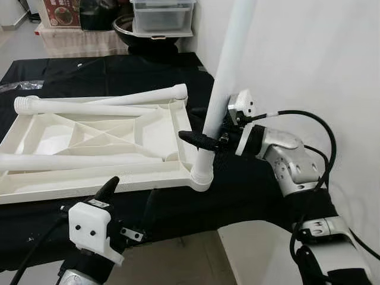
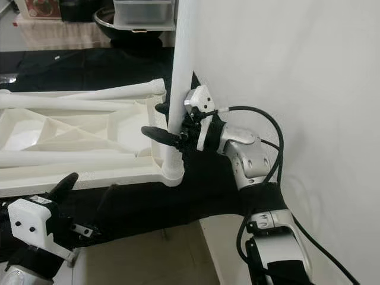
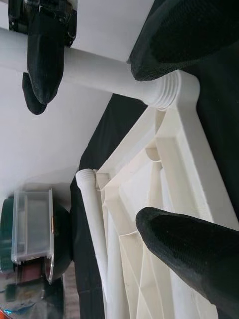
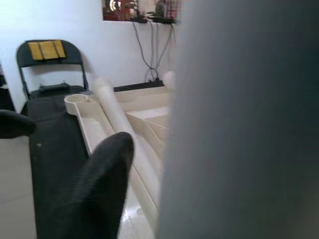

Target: Building children table

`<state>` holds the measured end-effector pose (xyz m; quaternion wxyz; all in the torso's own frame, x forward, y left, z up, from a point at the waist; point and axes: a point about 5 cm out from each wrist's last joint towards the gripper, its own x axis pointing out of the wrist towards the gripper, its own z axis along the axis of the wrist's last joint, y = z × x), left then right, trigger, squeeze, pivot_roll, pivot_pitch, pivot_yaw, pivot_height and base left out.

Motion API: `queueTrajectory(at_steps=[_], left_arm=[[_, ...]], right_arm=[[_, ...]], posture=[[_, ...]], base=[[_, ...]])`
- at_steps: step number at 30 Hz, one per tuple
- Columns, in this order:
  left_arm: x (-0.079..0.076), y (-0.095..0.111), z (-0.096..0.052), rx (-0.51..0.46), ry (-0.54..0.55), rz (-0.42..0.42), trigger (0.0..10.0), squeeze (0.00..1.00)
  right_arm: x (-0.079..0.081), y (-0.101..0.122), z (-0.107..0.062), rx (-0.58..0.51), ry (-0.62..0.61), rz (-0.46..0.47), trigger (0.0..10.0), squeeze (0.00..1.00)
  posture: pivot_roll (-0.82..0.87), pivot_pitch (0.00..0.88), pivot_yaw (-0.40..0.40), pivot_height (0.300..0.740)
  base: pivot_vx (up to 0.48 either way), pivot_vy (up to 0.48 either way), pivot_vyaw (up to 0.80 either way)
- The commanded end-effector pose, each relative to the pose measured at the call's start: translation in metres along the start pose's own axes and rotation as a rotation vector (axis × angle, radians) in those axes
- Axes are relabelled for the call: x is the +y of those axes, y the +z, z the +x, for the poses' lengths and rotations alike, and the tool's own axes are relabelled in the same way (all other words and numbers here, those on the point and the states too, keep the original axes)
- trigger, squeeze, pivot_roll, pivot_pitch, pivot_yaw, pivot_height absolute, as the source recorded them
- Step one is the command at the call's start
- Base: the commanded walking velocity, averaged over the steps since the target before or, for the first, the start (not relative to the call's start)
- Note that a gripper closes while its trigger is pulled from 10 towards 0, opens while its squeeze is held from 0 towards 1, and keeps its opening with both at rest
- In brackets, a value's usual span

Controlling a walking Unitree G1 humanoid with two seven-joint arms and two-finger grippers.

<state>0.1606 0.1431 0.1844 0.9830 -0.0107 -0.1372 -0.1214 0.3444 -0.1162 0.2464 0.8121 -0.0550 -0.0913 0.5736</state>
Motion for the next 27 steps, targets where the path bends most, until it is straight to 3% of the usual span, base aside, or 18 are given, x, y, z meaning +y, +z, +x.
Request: queueTrajectory(at_steps=[1,7,9,10,12,13,14,15,17,25,26,27], left_arm=[[0.001,-0.003,-0.001,0.021,0.015,-0.01,10.0,0.0],[0.002,-0.003,0.001,0.019,0.014,-0.008,10.0,0.0],[0.003,-0.003,0.001,0.019,0.015,-0.007,10.0,0.0],[0.003,-0.003,0.001,0.019,0.015,-0.007,10.0,0.0],[0.004,-0.003,0.001,0.019,0.017,-0.006,10.0,0.0],[0.005,-0.002,0.002,0.02,0.019,-0.006,10.0,0.0],[0.005,-0.002,0.002,0.02,0.019,-0.006,10.0,0.0],[0.005,-0.002,0.002,0.02,0.02,-0.006,10.0,0.0],[0.006,-0.003,0.003,0.02,0.021,-0.008,10.0,0.0],[0.006,-0.004,0.007,0.013,0.019,-0.012,10.0,0.0],[0.006,-0.004,0.008,0.012,0.023,-0.011,10.0,0.0],[0.007,-0.004,0.008,0.01,0.025,-0.011,10.0,0.0]], right_arm=[[0.005,-0.001,0.005,-0.01,0.058,0.012,0.0,0.0],[0.017,-0.016,0.009,-0.001,-0.016,0.018,0.0,0.0],[0.028,-0.035,0.017,0.056,-0.214,0.031,0.0,0.0],[0.028,-0.035,0.017,0.056,-0.214,0.031,0.0,0.0],[0.031,-0.049,0.021,0.127,-0.475,0.006,0.0,0.0],[0.042,-0.058,0.02,0.171,-0.619,0.018,0.0,0.0],[0.042,-0.058,0.02,0.171,-0.619,0.018,0.0,0.0],[0.051,-0.063,0.018,0.198,-0.71,0.028,0.0,0.0],[0.066,-0.065,0.025,0.218,-0.728,0.016,0.0,0.0],[0.063,-0.055,0.034,0.193,-0.713,-0.038,0.0,0.0],[0.063,-0.053,0.035,0.189,-0.717,-0.044,9.1,0.0],[0.062,-0.051,0.037,0.17,-0.705,-0.041,10.0,0.0]], posture=[[0.1,0.074,-0.11,0.74],[0.08,0.075,-0.105,0.74],[0.07,0.076,-0.103,0.74],[0.07,0.076,-0.103,0.74],[0.06,0.081,-0.098,0.74],[0.05,0.083,-0.094,0.74],[0.05,0.083,-0.094,0.74],[0.05,0.083,-0.094,0.74],[0.04,0.085,-0.086,0.74],[0.03,0.063,-0.089,0.74],[0.03,0.063,-0.089,0.74],[0.04,0.062,-0.087,0.74]], base=[[0.0,0.0,0.0],[0.0,0.0,0.0],[0.0,0.0,0.0],[0.0,0.0,0.0],[0.0,0.0,0.0],[0.0,0.0,0.0],[0.0,0.0,0.0],[0.0,0.0,0.0],[0.0,0.0,0.0],[0.0,0.0,0.0],[0.0,0.0,0.0],[0.0,0.0,0.0]])
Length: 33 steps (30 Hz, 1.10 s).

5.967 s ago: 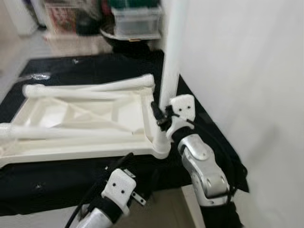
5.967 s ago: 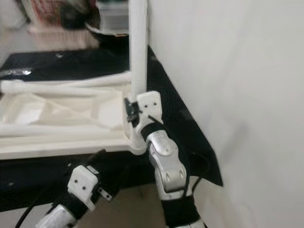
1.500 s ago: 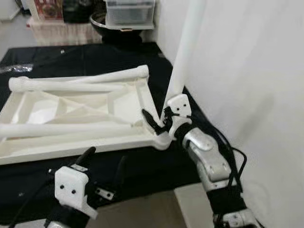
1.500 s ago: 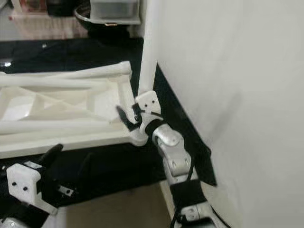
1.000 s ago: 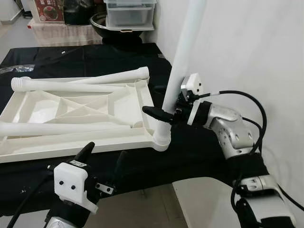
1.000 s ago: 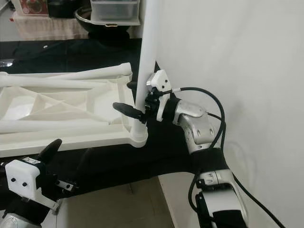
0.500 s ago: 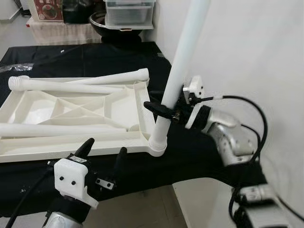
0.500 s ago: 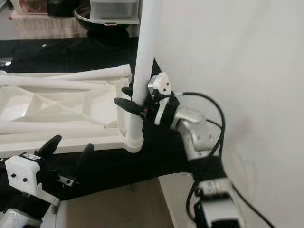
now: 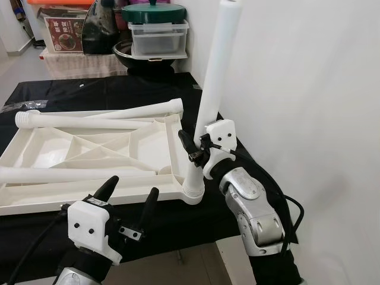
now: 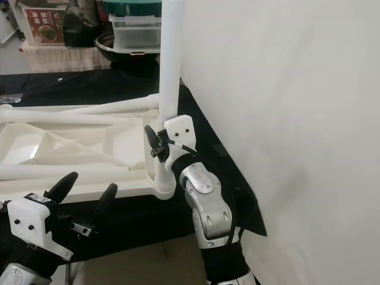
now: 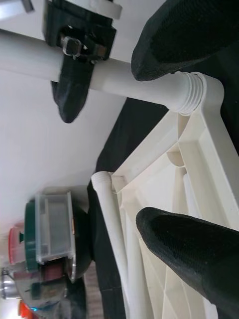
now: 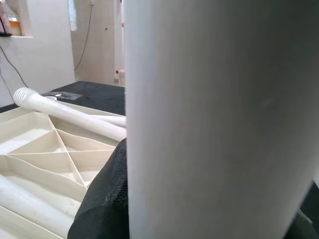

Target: Building children table

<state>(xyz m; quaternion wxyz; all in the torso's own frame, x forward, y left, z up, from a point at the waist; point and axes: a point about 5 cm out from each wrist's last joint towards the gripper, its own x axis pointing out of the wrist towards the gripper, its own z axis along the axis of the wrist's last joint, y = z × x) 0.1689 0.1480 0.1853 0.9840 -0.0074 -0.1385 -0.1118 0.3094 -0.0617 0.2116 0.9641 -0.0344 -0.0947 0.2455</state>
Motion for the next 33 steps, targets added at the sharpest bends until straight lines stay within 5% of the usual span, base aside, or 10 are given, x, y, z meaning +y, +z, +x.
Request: queueTrajectory(at_steps=[1,2,5,6,15,16,17,26,27,33], left_arm=[[0.0,-0.002,0.001,0.011,0.009,-0.02,10.0,0.0],[0.0,-0.002,0.001,0.012,0.01,-0.02,10.0,0.0],[0.0,-0.002,0.001,0.013,0.011,-0.02,10.0,0.0],[0.0,-0.002,0.001,0.014,0.011,-0.02,10.0,0.0],[-0.001,-0.002,-0.002,0.018,0.017,-0.017,10.0,0.0],[-0.001,-0.001,-0.003,0.019,0.019,-0.017,10.0,0.0],[-0.001,-0.001,-0.004,0.021,0.021,-0.016,10.0,0.0],[-0.002,0.0,-0.007,0.03,0.029,-0.012,10.0,0.0],[-0.002,0.001,-0.007,0.031,0.029,-0.011,10.0,0.0],[-0.001,0.001,-0.007,0.029,0.029,-0.007,10.0,0.0]], right_arm=[[0.004,-0.021,-0.002,0.101,0.03,-0.066,10.0,0.0],[0.004,-0.018,0.0,0.076,0.061,-0.055,10.0,0.16],[0.006,-0.013,0.001,0.054,0.079,-0.047,10.0,0.16],[0.006,-0.008,0.002,0.029,0.137,-0.021,10.0,1.0],[-0.017,0.021,0.006,-0.07,0.452,0.013,10.0,1.0],[-0.025,0.024,0.008,-0.074,0.486,0.0,10.0,0.2],[-0.033,0.027,0.009,-0.075,0.522,0.001,10.0,0.0],[-0.068,0.04,0.016,-0.06,0.662,-0.033,10.0,0.0],[-0.07,0.041,0.016,-0.058,0.678,-0.023,0.0,0.0],[-0.074,0.039,0.012,-0.032,0.771,0.009,0.0,0.0]], posture=[[0.04,0.062,-0.087,0.74],[0.04,0.063,-0.087,0.74],[0.05,0.069,-0.085,0.74],[0.06,0.065,-0.085,0.74],[0.08,0.069,-0.105,0.74],[0.09,0.074,-0.109,0.74],[0.09,0.075,-0.11,0.74],[0.11,0.086,-0.116,0.74],[0.11,0.089,-0.115,0.74],[0.12,0.09,-0.118,0.74]], base=[[0.0,0.0,0.0],[0.0,0.0,0.0],[0.0,0.0,0.0],[0.0,0.0,0.0],[0.0,0.0,0.0],[0.0,0.0,0.0],[0.0,0.0,0.0],[0.0,0.0,0.0],[0.0,0.0,0.0],[0.0,0.0,0.0]])
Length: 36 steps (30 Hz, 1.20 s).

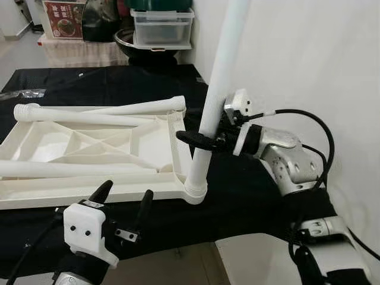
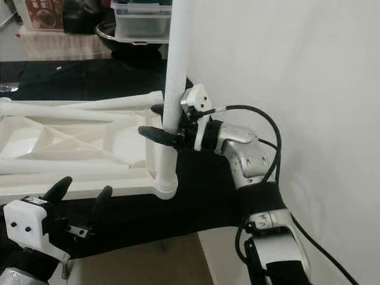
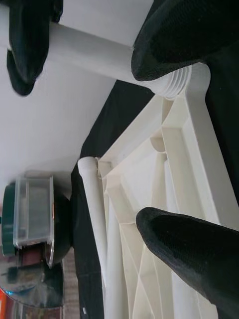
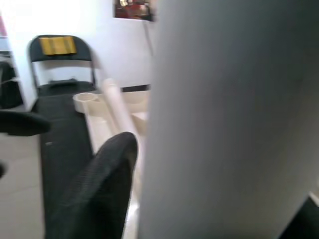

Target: Building children table

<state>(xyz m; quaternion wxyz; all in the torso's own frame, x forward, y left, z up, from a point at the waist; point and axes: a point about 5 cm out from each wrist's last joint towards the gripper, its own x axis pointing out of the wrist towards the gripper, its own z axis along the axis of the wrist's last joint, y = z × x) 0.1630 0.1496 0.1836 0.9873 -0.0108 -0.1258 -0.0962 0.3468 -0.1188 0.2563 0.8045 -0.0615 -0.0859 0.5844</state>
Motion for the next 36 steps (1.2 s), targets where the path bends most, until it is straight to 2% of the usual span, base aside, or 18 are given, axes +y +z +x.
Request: queueTrajectory(at_steps=[1,6,10,11,13,14,15,16,17,18,21,22,28,29,30,31,32,36], left_arm=[[-0.001,0.001,0.0,0.004,-0.004,0.0,10.0,0.0],[0.0,0.002,0.0,0.002,-0.003,0.004,10.0,0.0],[0.001,0.002,0.0,0.002,-0.003,0.007,10.0,0.0],[0.002,0.002,-0.001,0.003,-0.003,0.008,10.0,0.0],[0.003,0.002,-0.002,0.007,0.0,0.011,10.0,0.0],[0.004,0.002,-0.002,0.008,0.0,0.013,10.0,0.0],[0.004,0.002,-0.002,0.008,0.0,0.013,10.0,0.0],[0.005,0.002,-0.002,0.009,0.001,0.014,10.0,0.0],[0.005,0.003,-0.001,0.009,0.0,0.014,10.0,0.0],[0.005,0.003,-0.001,0.011,-0.001,0.013,10.0,0.0],[0.005,0.003,-0.001,0.012,-0.002,0.013,10.0,0.0],[0.006,0.003,0.0,0.011,-0.001,0.014,10.0,0.0],[0.005,0.002,0.002,0.009,-0.006,0.01,10.0,0.0],[0.006,0.002,0.002,0.008,-0.006,0.01,10.0,0.0],[0.006,0.002,0.002,0.009,-0.006,0.01,10.0,0.0],[0.006,0.002,0.002,0.009,-0.006,0.01,10.0,0.0],[0.006,0.002,0.002,0.009,-0.005,0.01,10.0,0.0],[0.006,0.002,0.002,0.009,-0.002,0.009,10.0,0.0]], right_arm=[[0.0,0.001,-0.003,0.007,0.051,0.009,0.0,0.0],[0.0,-0.008,-0.005,0.027,0.081,0.03,0.0,0.0],[0.005,-0.028,0.0,0.06,-0.022,0.052,0.0,0.0],[0.012,-0.041,0.003,0.082,-0.075,0.093,0.0,0.0],[0.034,-0.074,0.011,0.176,-0.251,0.179,0.0,0.0],[0.037,-0.092,0.008,0.282,-0.509,0.165,0.0,0.0],[0.037,-0.092,0.008,0.282,-0.509,0.165,0.0,0.0],[0.037,-0.102,0.003,0.351,-0.686,0.135,0.0,0.0],[0.047,-0.107,-0.001,0.381,-0.807,0.124,0.0,0.0],[0.064,-0.105,0.003,0.371,-0.858,0.126,0.0,0.0],[0.07,-0.102,0.008,0.354,-0.843,0.128,0.0,0.0],[0.069,-0.1,0.019,0.337,-0.807,0.11,0.0,0.0],[0.059,-0.091,0.029,0.301,-0.812,0.107,0.0,0.0],[0.058,-0.087,0.031,0.293,-0.81,0.092,3.3,0.0],[0.058,-0.084,0.032,0.294,-0.83,0.082,8.0,0.0],[0.058,-0.084,0.032,0.294,-0.83,0.082,8.0,0.0],[0.054,-0.071,0.035,0.213,-0.815,0.1,10.0,1.0],[0.047,-0.052,0.039,0.09,-0.724,0.137,10.0,1.0]], posture=[[0.12,0.091,-0.117,0.74],[0.12,0.091,-0.115,0.74],[0.11,0.093,-0.117,0.74],[0.11,0.097,-0.118,0.74],[0.1,0.098,-0.116,0.74],[0.11,0.101,-0.113,0.74],[0.11,0.101,-0.113,0.74],[0.1,0.103,-0.112,0.74],[0.11,0.108,-0.107,0.74],[0.1,0.106,-0.1,0.74],[0.1,0.106,-0.1,0.74],[0.1,0.101,-0.097,0.74],[0.1,0.092,-0.095,0.74],[0.1,0.092,-0.095,0.74],[0.1,0.092,-0.095,0.74],[0.1,0.092,-0.095,0.74],[0.1,0.09,-0.096,0.74],[0.1,0.094,-0.098,0.74]], base=[[0.0,0.0,0.0],[0.0,0.0,0.0],[0.0,0.0,0.0],[0.0,0.0,0.0],[0.0,0.0,0.0],[0.0,0.0,0.0],[0.0,0.0,0.0],[0.0,0.0,0.0],[0.0,0.0,0.0],[0.0,0.0,0.0],[0.0,0.0,0.0],[0.0,0.0,0.0],[0.0,0.0,0.0],[0.0,0.0,0.0],[0.0,0.0,0.0],[0.0,0.0,0.0],[0.0,0.0,0.0],[0.0,0.0,0.0]])
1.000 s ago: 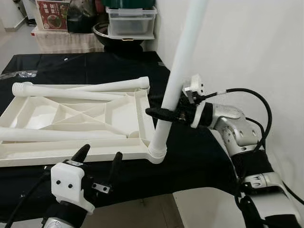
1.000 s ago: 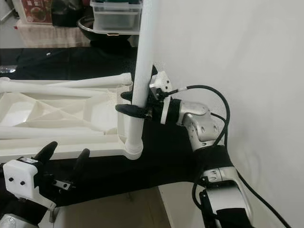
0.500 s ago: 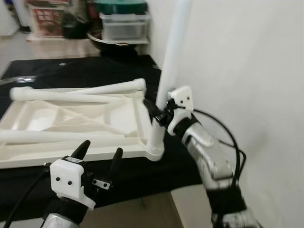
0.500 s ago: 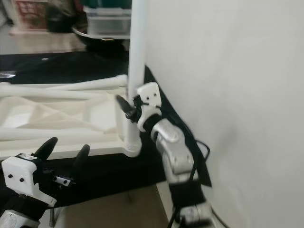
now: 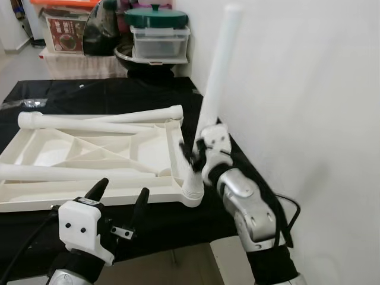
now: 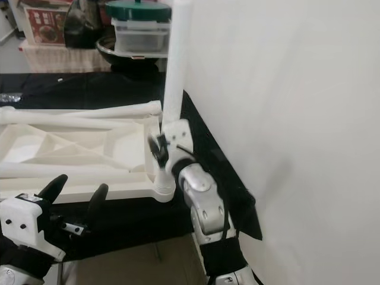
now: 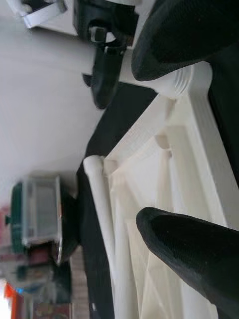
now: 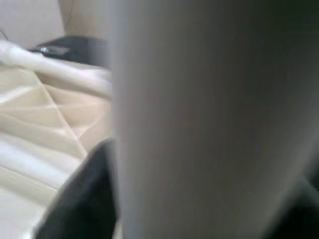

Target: Building children table

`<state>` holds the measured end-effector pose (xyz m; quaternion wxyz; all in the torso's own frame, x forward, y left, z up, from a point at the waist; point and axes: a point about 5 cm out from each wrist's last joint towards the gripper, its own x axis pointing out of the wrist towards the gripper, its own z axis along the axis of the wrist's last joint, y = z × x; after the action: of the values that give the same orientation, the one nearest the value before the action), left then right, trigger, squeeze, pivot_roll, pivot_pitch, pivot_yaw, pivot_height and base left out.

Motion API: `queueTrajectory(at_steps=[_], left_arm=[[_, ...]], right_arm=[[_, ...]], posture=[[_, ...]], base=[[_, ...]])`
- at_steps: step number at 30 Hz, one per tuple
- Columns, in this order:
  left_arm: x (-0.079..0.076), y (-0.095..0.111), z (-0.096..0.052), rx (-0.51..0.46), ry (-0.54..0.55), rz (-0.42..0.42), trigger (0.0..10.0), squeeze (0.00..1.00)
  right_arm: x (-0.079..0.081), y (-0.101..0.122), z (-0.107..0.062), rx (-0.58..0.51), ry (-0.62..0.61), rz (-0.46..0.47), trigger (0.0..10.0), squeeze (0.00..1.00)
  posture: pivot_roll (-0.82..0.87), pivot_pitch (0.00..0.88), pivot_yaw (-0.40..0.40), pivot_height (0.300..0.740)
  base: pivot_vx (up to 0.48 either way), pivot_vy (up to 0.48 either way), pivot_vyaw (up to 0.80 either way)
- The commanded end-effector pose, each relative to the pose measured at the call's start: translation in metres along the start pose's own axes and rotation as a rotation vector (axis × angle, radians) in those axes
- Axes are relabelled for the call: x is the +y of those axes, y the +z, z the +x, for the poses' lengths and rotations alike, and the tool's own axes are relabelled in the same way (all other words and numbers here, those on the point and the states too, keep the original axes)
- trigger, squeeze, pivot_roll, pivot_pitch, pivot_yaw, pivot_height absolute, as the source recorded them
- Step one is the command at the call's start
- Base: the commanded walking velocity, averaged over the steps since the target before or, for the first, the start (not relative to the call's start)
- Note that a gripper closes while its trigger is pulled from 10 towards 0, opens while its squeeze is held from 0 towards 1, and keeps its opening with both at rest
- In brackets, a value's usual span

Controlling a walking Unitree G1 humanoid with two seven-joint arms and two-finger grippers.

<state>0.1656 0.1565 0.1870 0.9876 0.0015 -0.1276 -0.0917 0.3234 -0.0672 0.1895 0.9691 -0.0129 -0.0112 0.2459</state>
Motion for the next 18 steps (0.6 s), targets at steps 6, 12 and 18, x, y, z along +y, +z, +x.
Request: queueTrajectory(at_steps=[6,12,18], left_arm=[[-0.002,0.0,-0.001,0.009,-0.003,-0.019,10.0,0.0],[-0.003,0.0,-0.002,0.01,0.002,-0.019,10.0,0.0],[-0.002,0.001,-0.004,0.013,0.008,-0.015,10.0,0.0]], right_arm=[[-0.01,0.037,-0.001,-0.153,0.415,-0.001,10.0,0.0],[-0.03,0.051,-0.006,-0.143,0.665,-0.131,10.0,0.0],[-0.053,0.071,0.002,-0.168,0.715,-0.128,7.1,0.0]], posture=[[0.11,0.097,-0.104,0.74],[0.11,0.101,-0.108,0.74],[0.13,0.107,-0.118,0.74]], base=[[0.0,0.0,0.0],[0.0,0.0,0.0],[0.0,0.0,0.0]])
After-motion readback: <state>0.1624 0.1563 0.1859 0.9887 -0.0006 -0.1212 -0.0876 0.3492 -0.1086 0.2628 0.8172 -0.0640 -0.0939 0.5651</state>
